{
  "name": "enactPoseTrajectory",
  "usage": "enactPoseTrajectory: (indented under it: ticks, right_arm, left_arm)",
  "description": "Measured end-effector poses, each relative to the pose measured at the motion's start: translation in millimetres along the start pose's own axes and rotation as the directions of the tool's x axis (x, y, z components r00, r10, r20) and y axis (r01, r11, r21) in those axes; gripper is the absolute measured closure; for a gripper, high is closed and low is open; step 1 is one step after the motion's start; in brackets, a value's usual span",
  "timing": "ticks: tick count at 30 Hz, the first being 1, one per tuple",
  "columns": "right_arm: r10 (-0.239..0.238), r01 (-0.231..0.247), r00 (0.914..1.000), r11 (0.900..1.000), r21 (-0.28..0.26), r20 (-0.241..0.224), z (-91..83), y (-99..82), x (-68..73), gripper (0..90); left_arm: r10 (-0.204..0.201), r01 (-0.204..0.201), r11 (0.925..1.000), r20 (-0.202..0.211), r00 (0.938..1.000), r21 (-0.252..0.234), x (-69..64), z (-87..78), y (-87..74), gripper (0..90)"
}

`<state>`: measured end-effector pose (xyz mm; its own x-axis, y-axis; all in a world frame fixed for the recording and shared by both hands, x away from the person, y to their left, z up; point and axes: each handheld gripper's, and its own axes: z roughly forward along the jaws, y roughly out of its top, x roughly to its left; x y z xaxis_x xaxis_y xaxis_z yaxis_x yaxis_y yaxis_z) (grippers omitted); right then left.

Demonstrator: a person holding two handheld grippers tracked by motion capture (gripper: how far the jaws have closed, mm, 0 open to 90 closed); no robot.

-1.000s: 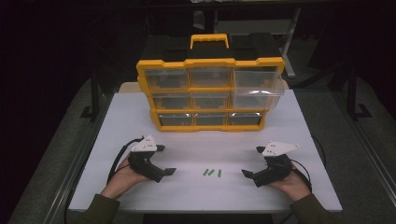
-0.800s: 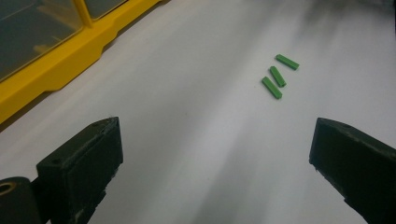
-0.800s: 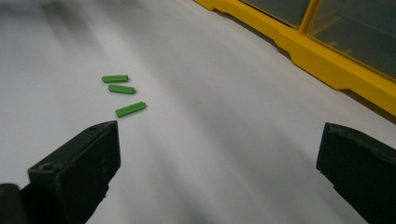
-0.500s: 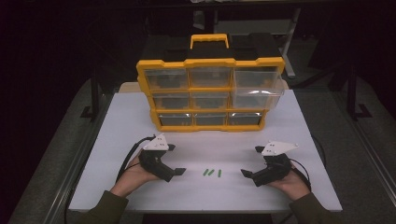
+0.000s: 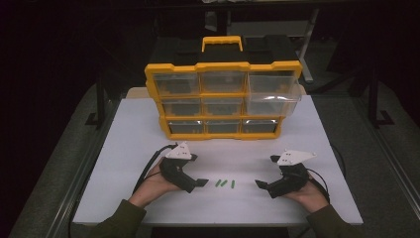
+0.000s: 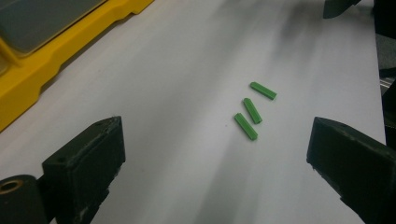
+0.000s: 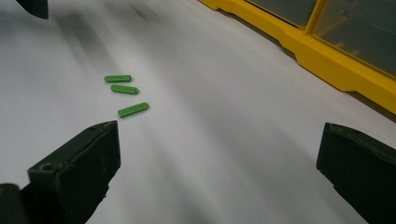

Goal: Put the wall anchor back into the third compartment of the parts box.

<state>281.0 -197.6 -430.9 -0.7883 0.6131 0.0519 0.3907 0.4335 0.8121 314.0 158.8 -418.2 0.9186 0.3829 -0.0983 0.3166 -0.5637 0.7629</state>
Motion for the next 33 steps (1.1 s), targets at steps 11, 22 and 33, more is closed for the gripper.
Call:
enactPoseTrajectory:
  ticks: [11,22,33]
  right_arm:
    - [-0.004,0.004,1.0000,1.0000,0.001,-0.005,0.3,0.1,0.1,0.0]
    - [-0.005,0.005,0.9999,1.0000,0.000,-0.009,0.2,0.1,0.1,0.0]
    - [-0.001,0.001,0.9999,1.0000,-0.003,-0.013,-0.2,0.2,1.0,0.0]
  left_arm:
    - [0.008,-0.008,0.9997,0.022,0.9997,0.022,-4.3,18.9,7.0,9.4]
    - [0.006,-0.007,0.9994,0.034,0.9994,0.034,-13.3,39.8,13.4,34.9]
    - [0.004,-0.010,0.9964,0.063,0.9980,0.085,-17.4,50.5,10.4,62.0]
